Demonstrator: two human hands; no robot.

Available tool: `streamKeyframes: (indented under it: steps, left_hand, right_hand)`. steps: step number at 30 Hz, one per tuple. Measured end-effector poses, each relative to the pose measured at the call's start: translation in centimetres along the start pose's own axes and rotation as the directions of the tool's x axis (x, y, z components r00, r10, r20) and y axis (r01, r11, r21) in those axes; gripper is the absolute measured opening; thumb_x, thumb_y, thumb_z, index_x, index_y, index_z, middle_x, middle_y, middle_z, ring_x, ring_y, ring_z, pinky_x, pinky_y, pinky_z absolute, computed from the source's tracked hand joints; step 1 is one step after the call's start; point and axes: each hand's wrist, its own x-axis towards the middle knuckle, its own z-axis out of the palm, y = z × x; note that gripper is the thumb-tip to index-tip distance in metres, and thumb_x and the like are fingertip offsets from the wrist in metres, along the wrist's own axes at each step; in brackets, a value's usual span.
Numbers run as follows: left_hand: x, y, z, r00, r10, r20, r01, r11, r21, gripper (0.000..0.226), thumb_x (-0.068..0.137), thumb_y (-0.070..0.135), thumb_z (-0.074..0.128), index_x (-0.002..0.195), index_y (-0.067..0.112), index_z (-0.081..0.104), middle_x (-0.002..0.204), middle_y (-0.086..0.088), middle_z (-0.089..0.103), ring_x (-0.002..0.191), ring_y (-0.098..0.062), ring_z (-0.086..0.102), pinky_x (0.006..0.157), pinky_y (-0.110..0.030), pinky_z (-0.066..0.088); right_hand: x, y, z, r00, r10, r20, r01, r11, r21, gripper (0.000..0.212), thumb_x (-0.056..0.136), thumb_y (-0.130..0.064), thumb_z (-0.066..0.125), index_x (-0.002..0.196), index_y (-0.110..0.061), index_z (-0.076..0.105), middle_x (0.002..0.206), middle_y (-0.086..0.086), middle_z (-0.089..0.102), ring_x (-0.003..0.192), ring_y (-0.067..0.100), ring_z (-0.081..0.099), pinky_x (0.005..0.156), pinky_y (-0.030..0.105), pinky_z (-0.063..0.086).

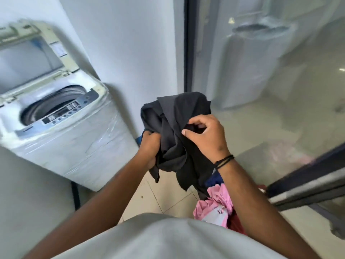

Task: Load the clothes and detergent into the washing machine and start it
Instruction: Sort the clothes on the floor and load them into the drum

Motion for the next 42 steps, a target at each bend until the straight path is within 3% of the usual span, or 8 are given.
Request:
streamKeyframes:
  steps: [6,12,17,21,24,30,36,42]
  left_hand:
    - [3.2,3.2,-6.9,0.96,0.16,0.229,-0.26,0.812,0.522,0.013,0.099,0.022,0.053,0.091,0.021,0.063,0.087,0.006,0.057,0.082,-0.01,0.052,0.066,-0.018,0.043]
    - [5.3,5.8,-13.5,0.896,-0.023,0.443,-0.422,0.267,0.866,0.013,0.092,0.02,0.061,0.086,0.01,0.066,0.085,-0.005,0.066,0.078,-0.015,0.061,0.076,-0.037,0.051]
    - [6.7,7.4,-20.5,0.914,0.347,0.21,-0.38,0.554,0.74,0.061,0.059,0.057,0.09,0.109,0.029,0.068,0.114,0.007,0.069,0.108,-0.013,0.063,0.097,-0.041,0.052]
    - [10.9,5.1,-23.0,0.837,0.496,0.233,-0.475,0.443,0.76,0.16,0.029,0.074,0.089,0.157,0.044,-0.002,0.167,0.006,0.007,0.155,-0.024,0.008,0.122,-0.057,0.015]
    - [13.9,3.7,-25.5,0.841,0.537,0.071,-0.482,0.682,0.549,0.142,0.046,0.037,0.099,0.155,0.047,0.009,0.144,0.014,0.052,0.132,-0.013,0.053,0.106,-0.045,0.047]
    - [17.1,4.9,-32.5,0.639,0.689,-0.342,-0.482,0.705,0.52,0.094,0.065,0.026,0.081,0.142,0.049,0.033,0.106,0.022,0.069,0.099,-0.018,0.07,0.084,-0.04,0.058]
    - [22.2,8.7,-36.1,0.49,0.58,-0.65,-0.564,0.78,0.271,0.092,0.066,-0.001,0.084,0.139,0.034,0.041,0.102,0.03,0.067,0.099,-0.001,0.068,0.084,-0.025,0.058]
    - [27.8,14.1,-35.4,0.371,0.562,-0.739,-0.674,0.711,0.202,0.086,0.068,-0.013,0.084,0.141,0.001,0.04,0.099,0.041,0.064,0.096,0.013,0.064,0.082,-0.006,0.048]
  right_hand:
    - [3.1,-3.3,4.3,0.945,-0.137,0.299,0.21,0.95,-0.23,0.156,0.034,-0.058,0.094,0.154,-0.047,-0.004,0.165,0.009,-0.006,0.152,0.035,0.004,0.117,0.047,0.017]
    - [6.2,-4.4,13.2,0.645,-0.29,0.707,0.472,0.879,-0.07,0.081,0.062,-0.04,0.088,0.134,-0.032,0.05,0.118,-0.001,0.06,0.108,0.023,0.061,0.085,0.037,0.052]
    - [9.7,-5.3,19.3,0.671,-0.294,0.681,0.536,0.827,-0.172,0.034,0.077,-0.035,0.074,0.108,-0.032,0.062,0.097,-0.007,0.061,0.09,0.023,0.063,0.068,0.038,0.052]
    - [12.9,-9.5,24.6,0.645,-0.326,0.691,0.527,0.845,-0.093,0.04,0.064,-0.029,0.08,0.1,-0.027,0.061,0.091,-0.006,0.068,0.086,0.024,0.066,0.072,0.04,0.054]
    - [14.1,-14.2,28.6,0.624,-0.421,0.658,0.511,0.857,0.064,0.059,0.063,-0.021,0.082,0.115,-0.029,0.055,0.097,-0.005,0.071,0.088,0.017,0.068,0.076,0.033,0.056]
    - [16.3,-16.3,34.6,0.729,-0.485,0.483,0.256,0.848,0.465,0.11,0.064,-0.03,0.091,0.152,-0.029,0.024,0.147,-0.002,0.042,0.133,0.012,0.048,0.109,0.032,0.042]
    - [16.5,-11.2,41.1,0.814,-0.286,0.506,0.24,0.958,0.156,0.15,0.047,-0.066,0.089,0.156,-0.035,-0.009,0.165,-0.008,0.0,0.153,0.01,0.005,0.121,0.048,0.026]
    - [21.9,-10.2,47.9,0.83,-0.193,0.524,0.169,0.981,0.092,0.141,0.053,-0.05,0.094,0.156,-0.032,0.0,0.162,-0.007,0.013,0.144,0.003,0.021,0.111,0.027,0.036]
